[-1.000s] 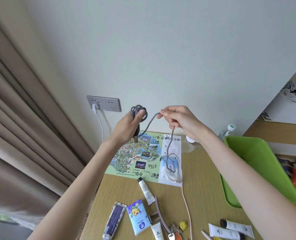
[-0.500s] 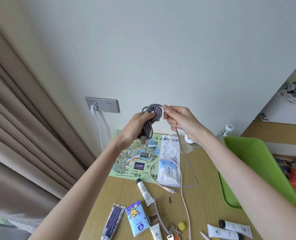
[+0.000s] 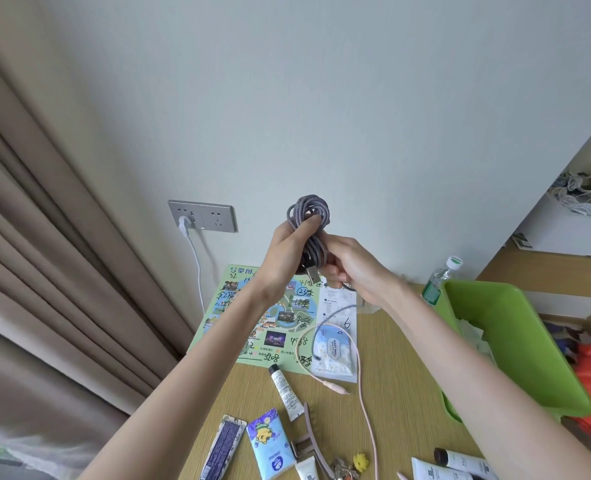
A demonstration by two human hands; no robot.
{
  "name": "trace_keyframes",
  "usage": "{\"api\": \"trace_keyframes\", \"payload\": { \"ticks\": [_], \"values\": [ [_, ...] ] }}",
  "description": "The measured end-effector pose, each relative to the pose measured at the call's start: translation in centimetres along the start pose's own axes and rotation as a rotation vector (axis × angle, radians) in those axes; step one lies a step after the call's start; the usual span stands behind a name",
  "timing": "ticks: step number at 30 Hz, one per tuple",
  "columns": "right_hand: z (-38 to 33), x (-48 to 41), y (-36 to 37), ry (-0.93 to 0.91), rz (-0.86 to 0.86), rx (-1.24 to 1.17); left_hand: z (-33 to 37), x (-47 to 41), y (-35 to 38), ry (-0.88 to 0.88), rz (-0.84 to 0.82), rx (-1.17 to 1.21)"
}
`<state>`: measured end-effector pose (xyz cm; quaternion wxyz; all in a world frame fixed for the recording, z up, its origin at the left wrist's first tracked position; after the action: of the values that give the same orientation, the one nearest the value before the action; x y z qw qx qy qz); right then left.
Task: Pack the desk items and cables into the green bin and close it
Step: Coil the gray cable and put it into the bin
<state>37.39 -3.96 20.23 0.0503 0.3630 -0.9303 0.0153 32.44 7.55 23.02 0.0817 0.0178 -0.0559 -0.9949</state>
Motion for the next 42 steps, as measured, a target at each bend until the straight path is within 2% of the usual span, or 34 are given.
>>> {"api": "trace_keyframes", "payload": {
  "ticks": [4,10,12,14,20,24,27,34,36,39,42],
  "values": [
    [0.2,0.4,-0.3,-0.037,-0.022,-0.005,0.1,-0.4,-0.3,-0.050,0.057,0.164],
    [0.5,0.9,-0.5,-0.032,-0.022,0.104,0.6,-1.5,-1.4,-0.131,0.119,0.630],
    [0.6,1.2,-0.7,-0.011,-0.028,0.153,0.8,-1.7,-2.0,-0.127,0.142,0.677],
    [0.5,1.5,-1.2,0.014,-0.020,0.189,0.9,-1.7,-2.7,-0.112,0.192,0.593],
    [-1.6,2.2,-3.1,0.025,0.019,0.229,-0.1,-1.1,-4.7,-0.011,0.243,0.061],
    [-3.0,2.4,-4.0,0.005,0.039,0.201,-1.1,-0.7,-4.9,0.169,0.112,-0.309],
    [-4.0,2.4,-4.6,-0.029,0.056,0.173,-2.2,-0.7,-4.7,0.178,-0.026,-0.568],
    [-4.8,1.8,-3.8,-0.114,0.054,0.148,-2.7,0.8,-1.2,0.067,-0.306,-0.603],
    [-4.6,1.6,-3.7,-0.118,0.101,0.123,-2.8,1.0,-0.5,0.015,-0.350,-0.520],
    [-3.5,1.8,-4.0,-0.103,0.179,0.109,-2.1,1.1,0.0,-0.005,-0.309,-0.341],
    [-2.2,2.0,-3.8,-0.079,0.154,0.099,-1.1,0.9,0.0,0.038,-0.187,-0.238]
  ]
}}
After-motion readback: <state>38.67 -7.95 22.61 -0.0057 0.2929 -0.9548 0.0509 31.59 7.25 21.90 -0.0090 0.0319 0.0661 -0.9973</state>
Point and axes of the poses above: each hand's wrist, its own x-axis away from the middle knuckle, its own y-axis out of the palm, z = x × y, the point moved 2 cm from there along -x, towards the middle knuckle, and after that the axes turned 2 degrees about x, right-handed, at the moved point
